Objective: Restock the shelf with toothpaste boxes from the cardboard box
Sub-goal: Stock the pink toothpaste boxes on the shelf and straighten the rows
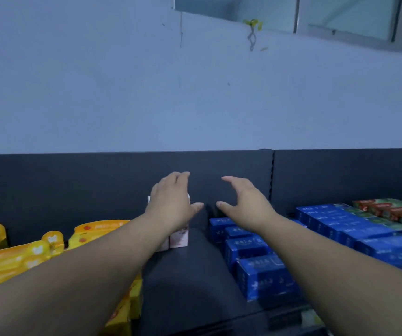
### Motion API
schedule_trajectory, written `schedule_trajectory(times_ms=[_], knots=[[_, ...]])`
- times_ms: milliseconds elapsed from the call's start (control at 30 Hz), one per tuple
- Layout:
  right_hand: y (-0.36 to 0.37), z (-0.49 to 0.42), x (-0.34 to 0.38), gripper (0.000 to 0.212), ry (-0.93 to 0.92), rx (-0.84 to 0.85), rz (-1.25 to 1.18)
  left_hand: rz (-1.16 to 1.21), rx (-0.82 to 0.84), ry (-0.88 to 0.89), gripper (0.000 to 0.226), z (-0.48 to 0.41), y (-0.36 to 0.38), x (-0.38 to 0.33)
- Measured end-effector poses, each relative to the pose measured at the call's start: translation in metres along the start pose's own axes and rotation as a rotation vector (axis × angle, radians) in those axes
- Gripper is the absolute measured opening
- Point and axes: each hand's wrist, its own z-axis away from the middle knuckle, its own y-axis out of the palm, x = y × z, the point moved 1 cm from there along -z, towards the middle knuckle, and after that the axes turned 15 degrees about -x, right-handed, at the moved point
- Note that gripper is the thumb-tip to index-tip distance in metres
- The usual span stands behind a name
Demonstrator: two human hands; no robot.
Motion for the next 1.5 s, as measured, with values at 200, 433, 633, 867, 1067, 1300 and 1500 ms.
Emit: schedule_trajectory(times_ms=[200,433,633,867,1067,1300,1500], knots=[[-0.098,0.050,-0.048,0.068,-0.064,-0.213,0.479,-0.040,-0.078,0.164,0.082,0.032,0.015,-0.127],[-0.251,0.136,-0.131,0.068,0.107,-0.316,0.698,0.127,-0.056,0.270,0.084,0.091,0.015,-0.299],[-0.372,0.221,-0.187,0.068,0.238,-0.380,0.833,0.290,0.003,0.385,0.082,0.155,0.010,-0.439],[-0.470,0.308,-0.234,0.069,0.440,-0.385,0.964,0.407,0.083,0.532,0.080,0.219,0.013,-0.562],[-0.510,0.354,-0.274,0.068,0.592,-0.396,1.035,0.480,0.196,0.619,0.078,0.247,0.033,-0.629],[-0.521,0.361,-0.331,0.068,0.706,-0.408,1.110,0.566,0.235,0.687,0.077,0.244,0.084,-0.685],[-0.508,0.337,-0.393,0.068,0.792,-0.411,1.144,0.640,0.267,0.732,0.077,0.224,0.147,-0.722]])
